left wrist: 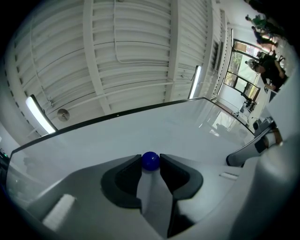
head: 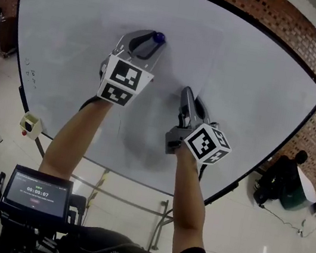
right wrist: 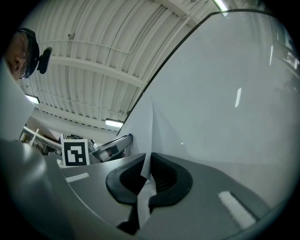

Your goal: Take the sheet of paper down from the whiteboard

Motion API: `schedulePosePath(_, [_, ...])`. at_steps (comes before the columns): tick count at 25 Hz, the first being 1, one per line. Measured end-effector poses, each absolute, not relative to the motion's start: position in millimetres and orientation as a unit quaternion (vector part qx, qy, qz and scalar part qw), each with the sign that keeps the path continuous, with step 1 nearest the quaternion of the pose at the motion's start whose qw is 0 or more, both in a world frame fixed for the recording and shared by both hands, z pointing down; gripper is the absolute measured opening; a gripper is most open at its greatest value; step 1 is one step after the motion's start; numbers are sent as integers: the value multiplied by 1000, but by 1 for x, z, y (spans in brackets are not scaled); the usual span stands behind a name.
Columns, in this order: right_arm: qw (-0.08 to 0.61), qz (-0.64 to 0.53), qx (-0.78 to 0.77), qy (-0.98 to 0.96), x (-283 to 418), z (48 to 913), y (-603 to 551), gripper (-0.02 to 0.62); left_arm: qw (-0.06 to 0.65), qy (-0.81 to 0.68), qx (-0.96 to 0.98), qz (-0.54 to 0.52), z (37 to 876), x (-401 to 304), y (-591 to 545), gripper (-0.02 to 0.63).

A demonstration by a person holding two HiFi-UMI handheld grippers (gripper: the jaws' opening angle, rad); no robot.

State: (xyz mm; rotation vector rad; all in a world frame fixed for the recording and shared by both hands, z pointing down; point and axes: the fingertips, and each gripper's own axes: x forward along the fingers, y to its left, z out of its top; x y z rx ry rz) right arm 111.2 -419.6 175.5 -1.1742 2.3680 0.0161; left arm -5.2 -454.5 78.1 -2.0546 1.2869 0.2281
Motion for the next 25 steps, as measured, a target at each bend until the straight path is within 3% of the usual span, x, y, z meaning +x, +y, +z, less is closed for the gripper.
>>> schedulePosePath(16, [241, 16, -438, 866, 138, 197, -392, 14, 297, 497, -807, 113, 114, -17, -442, 123])
schedulePosePath(25, [180, 57, -499, 846, 183, 230, -331, 14, 242, 525, -806, 132, 152, -9, -369, 123])
